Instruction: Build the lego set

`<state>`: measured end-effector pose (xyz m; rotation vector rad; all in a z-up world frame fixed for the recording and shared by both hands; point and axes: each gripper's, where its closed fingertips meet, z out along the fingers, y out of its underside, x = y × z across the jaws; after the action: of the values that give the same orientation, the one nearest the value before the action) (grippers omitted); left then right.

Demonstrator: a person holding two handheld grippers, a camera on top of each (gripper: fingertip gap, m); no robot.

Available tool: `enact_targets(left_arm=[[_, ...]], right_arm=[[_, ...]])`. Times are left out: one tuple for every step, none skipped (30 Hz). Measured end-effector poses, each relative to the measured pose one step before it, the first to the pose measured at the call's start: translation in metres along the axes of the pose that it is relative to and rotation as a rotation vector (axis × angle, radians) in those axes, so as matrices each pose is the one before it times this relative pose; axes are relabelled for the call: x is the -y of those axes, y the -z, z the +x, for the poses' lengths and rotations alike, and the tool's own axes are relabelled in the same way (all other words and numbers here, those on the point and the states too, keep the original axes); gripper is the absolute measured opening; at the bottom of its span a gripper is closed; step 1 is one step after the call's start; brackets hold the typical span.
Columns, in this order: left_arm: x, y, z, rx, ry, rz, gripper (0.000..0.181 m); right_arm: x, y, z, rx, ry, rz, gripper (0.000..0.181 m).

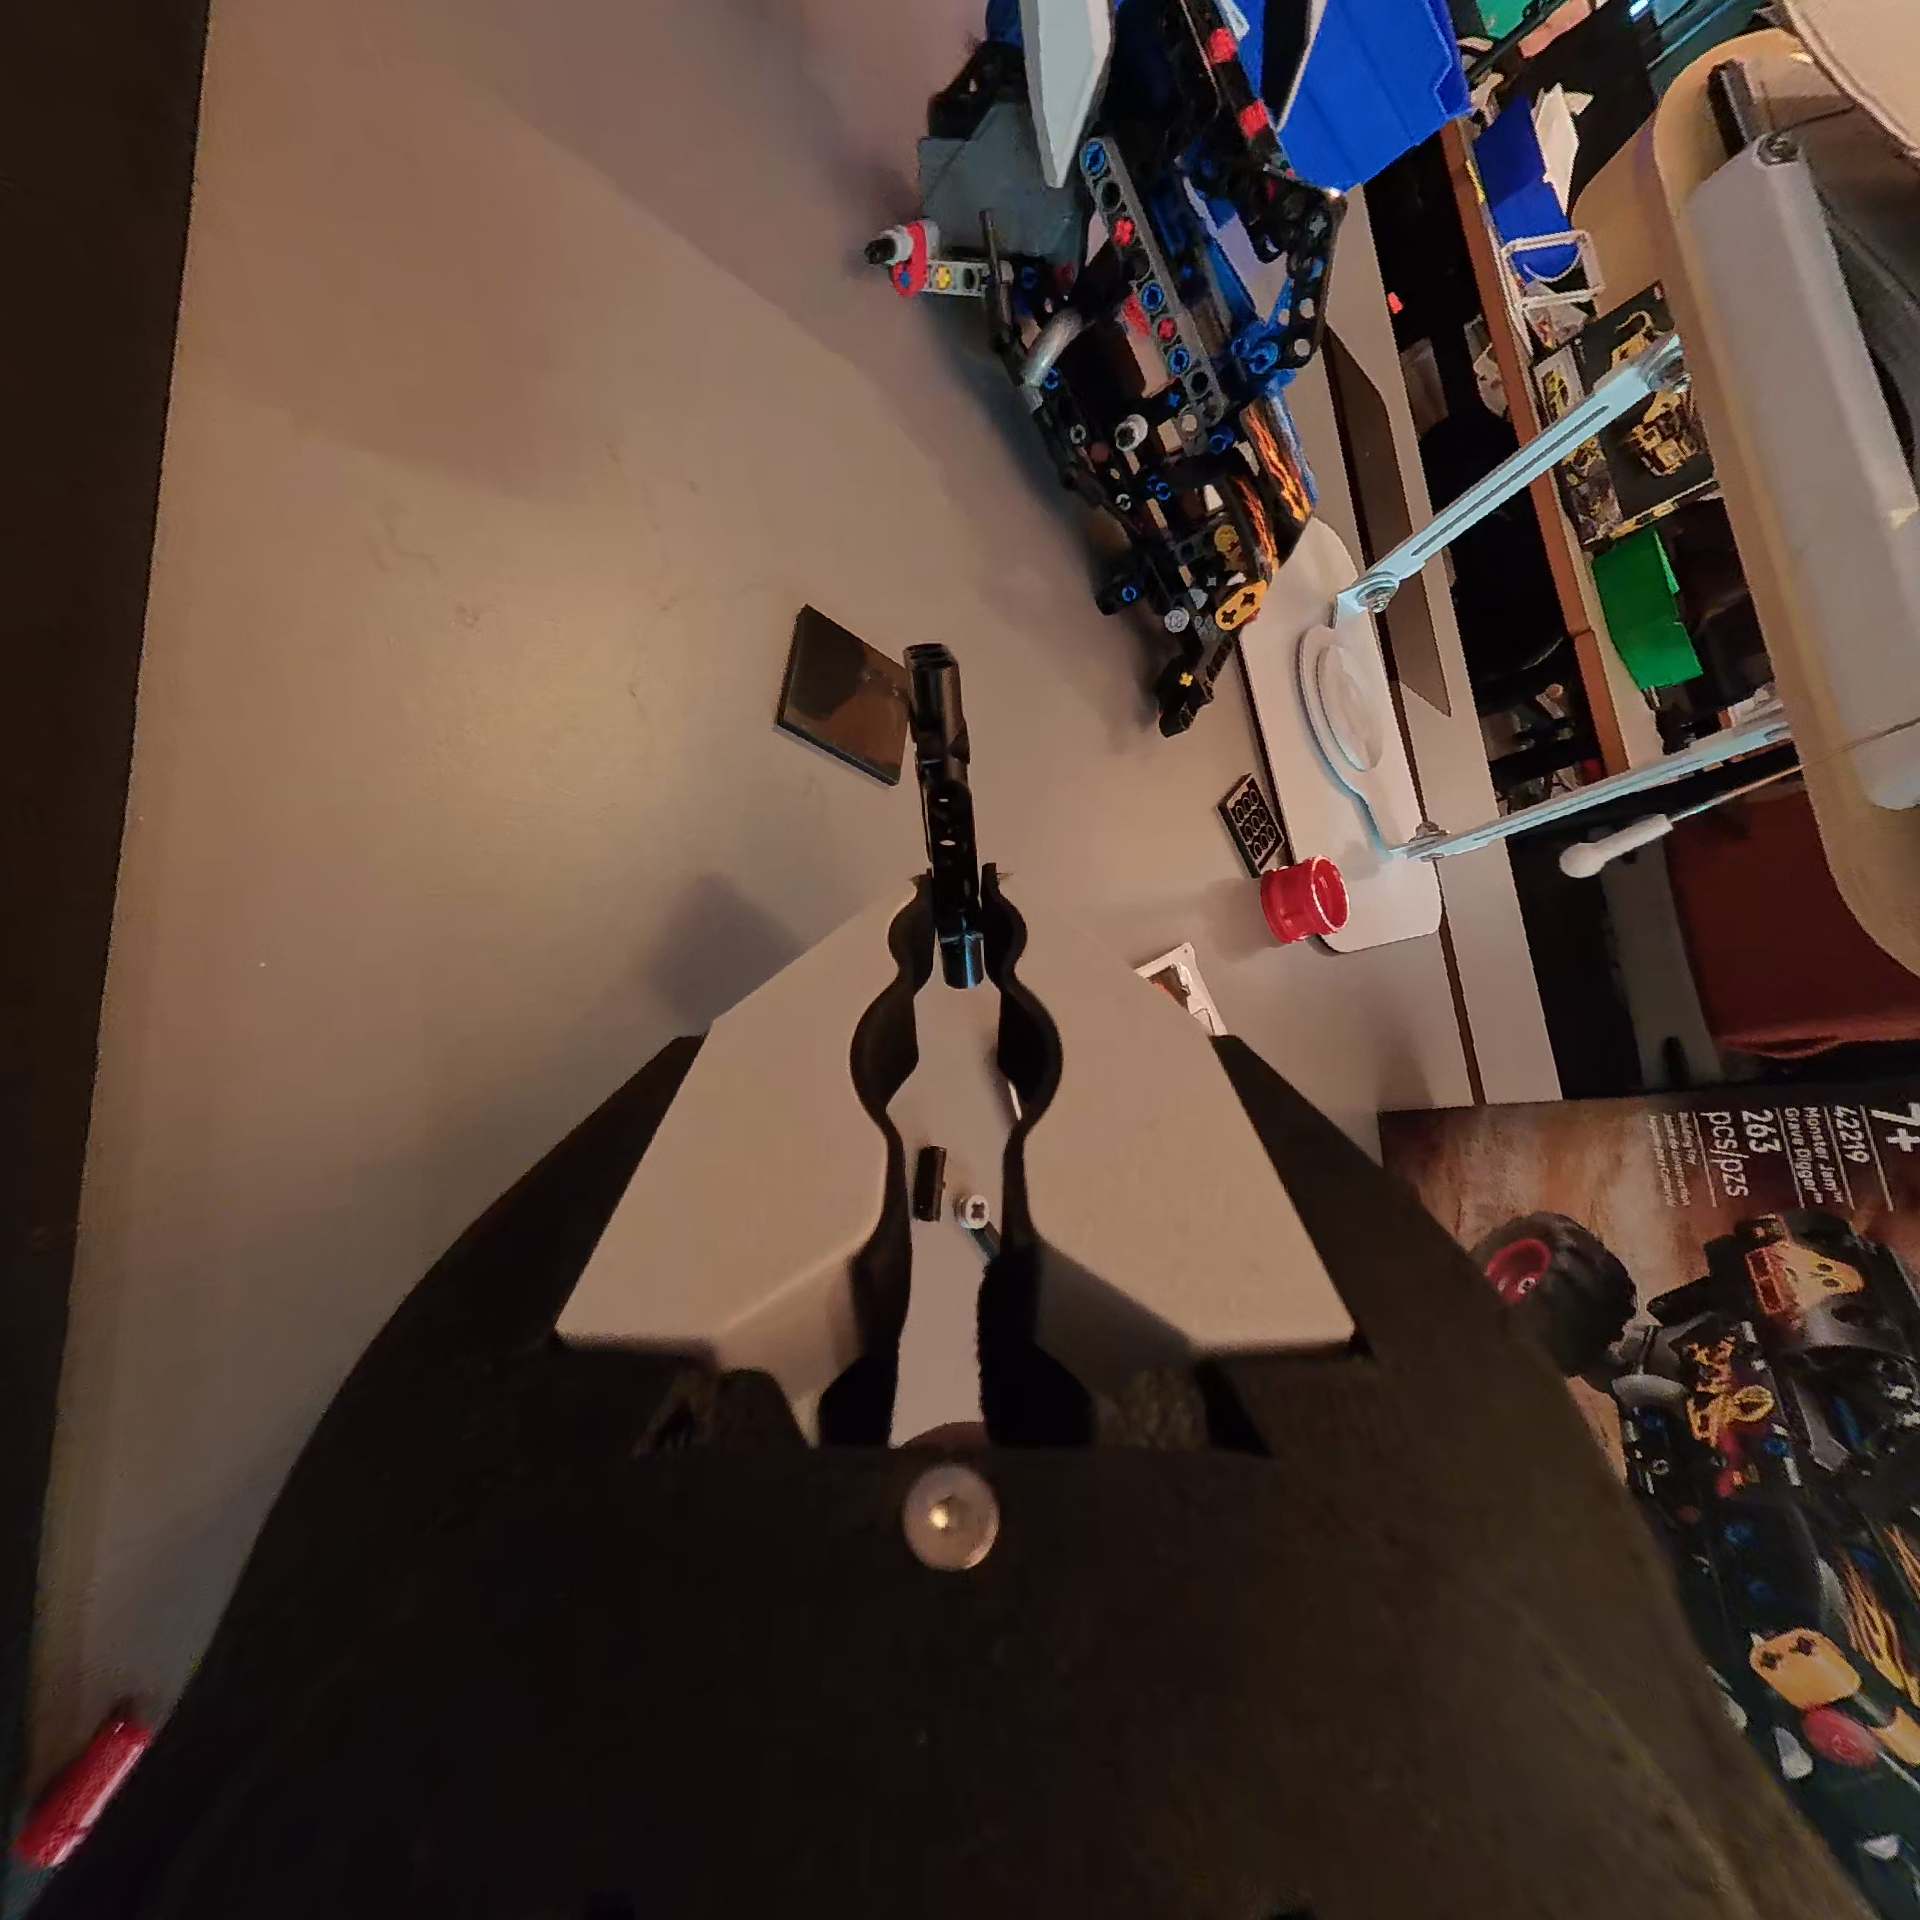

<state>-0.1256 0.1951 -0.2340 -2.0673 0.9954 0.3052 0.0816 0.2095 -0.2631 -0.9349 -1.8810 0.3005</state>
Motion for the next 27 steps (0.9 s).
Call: enact_targets(left_arm=[[-0.0018,-0.00058,-0.00234,0.0125,0.0044,-0.0069,0.064],[-0.00128,-0.00006,-0.00205,0.0155,0.0004,-0.0034,0.064],[-0.00065,0.00056,-0.00176,0.0161,0.0027,0.0007,0.066],[0.00029,0.0009,-0.00127,0.0137,0.0082,0.0055,0.069],[0.00083,0.00112,-0.00118,0.0127,0.0095,0.0082,0.073],[0.00161,0.0017,-0.00099,0.0096,0.0087,0.0129,0.077],[0.00255,0.0024,-0.00167,0.0116,0.0087,0.0162,0.08],[0.00355,0.00294,-0.00205,0.0135,0.0066,0.0196,0.081],[0.00471,0.00339,-0.00194,0.0148,0.0032,0.0217,0.083],[0.007,0.00376,-0.00091,0.0128,-0.0017,0.0284,0.083],[0.00917,0.00365,0.00054,0.0096,-0.005,0.0343,0.082],[0.01147,0.00298,0.00386,-0.0032,-0.0103,0.0408,0.08],[0.01334,0.00157,0.0066,-0.0095,-0.0183,0.0461,0.077],[0.01511,0.00013,0.00846,-0.0116,-0.0267,0.0552,0.073],[0.01365,-0.00247,0.01234,-0.0303,-0.0274,0.0428,0.07],[0.0096,-0.00564,0.01464,-0.0404,-0.0304,0.0206,0.069],[0.00534,-0.00774,0.01352,-0.0316,-0.0417,0.0014,0.068],[0.00289,-0.00864,0.01191,-0.0251,-0.0422,-0.0074,0.066],[0.00222,-0.00856,0.01169,-0.0327,-0.0247,-0.0068,0.065],[0.00109,-0.00757,0.01246,-0.0468,-0.0106,-0.0078,0.064],[-0.00048,-0.00614,0.00925,-0.0352,-0.0073,-0.0113,0.063],[-0.00095,-0.00435,0.00704,-0.0258,-0.0053,-0.007,0.063],[-0.00171,-0.00311,0.00718,-0.0329,0.0031,-0.0066,0.063],[-0.00208,-0.00225,0.00611,-0.0299,0.0088,-0.0052,0.063],[-0.00179,-0.00148,0.00433,-0.0207,0.0055,-0.0008,0.063],[-0.00299,-0.0013,0.00416,-0.0238,0.0078,-0.011,0.063],[-0.00455,-0.00158,0.00433,-0.0276,0.0093,-0.0218,0.064]], right_arm=[[-0.00013,-0.00035,-0.00075,0.0029,0.0018,-0.0014,0.006],[-0.00001,-0.00022,-0.0004,0.0018,0.0,-0.0004,0.005],[0.00024,0.00013,0.00008,0.0005,-0.002,0.0022,0.005],[0.00013,0.00019,0.00059,-0.0014,-0.0036,0.002,0.005],[0.00001,0.00025,0.00085,-0.003,-0.003,0.0011,0.006],[0.00049,0.00056,0.00111,-0.0055,-0.0011,0.0028,0.006],[0.00085,0.00075,0.00204,-0.0129,0.0046,0.002,0.006],[0.001,0.00093,0.00226,-0.0159,0.0086,0.0005,0.005],[0.00098,0.00062,0.00165,-0.014,0.0093,-0.0005,0.005],[0.00084,0.00035,0.00168,-0.0145,0.0123,-0.0027,0.005],[0.00165,0.00036,0.00121,-0.014,0.0152,-0.0006,0.005],[0.00208,0.00016,0.00068,-0.0115,0.0149,0.0013,0.005],[0.00167,-0.00027,-0.0006,-0.0038,0.0121,0.0003,0.005],[0.00005,-0.00109,-0.00179,0.005,0.007,-0.0049,0.005],[-0.00083,-0.00138,-0.00222,0.0099,0.0026,-0.0069,0.006],[-0.00066,-0.00087,-0.00101,0.0036,0.0016,-0.0046,0.006],[0.00009,-0.0003,-0.00031,0.0019,-0.0017,-0.0007,0.006],[-0.00031,-0.00028,-0.00121,0.0081,-0.0038,-0.0013,0.006],[-0.00181,-0.00136,-0.00423,0.0261,-0.008,-0.0075,0.005],[-0.00416,-0.00266,-0.00745,0.0463,-0.0156,-0.0172,0.006],[-0.00493,-0.00251,-0.00682,0.0403,-0.0057,-0.0225,0.006],[-0.00257,-0.0009,-0.00379,0.0198,0.0074,-0.0141,0.006],[0.0006,0.00032,-0.00318,0.0191,-0.0028,0.0022,0.006],[0.00154,0.00014,-0.00367,0.0241,-0.0133,0.0072,0.006],[-0.00063,-0.00085,-0.00347,0.0202,-0.0068,-0.0055,0.006],[-0.00132,-0.00087,-0.00297,0.0144,0.0051,-0.0114,0.009],[0.00013,0.00002,-0.00065,0.0001,0.0041,-0.0029,0.009]])
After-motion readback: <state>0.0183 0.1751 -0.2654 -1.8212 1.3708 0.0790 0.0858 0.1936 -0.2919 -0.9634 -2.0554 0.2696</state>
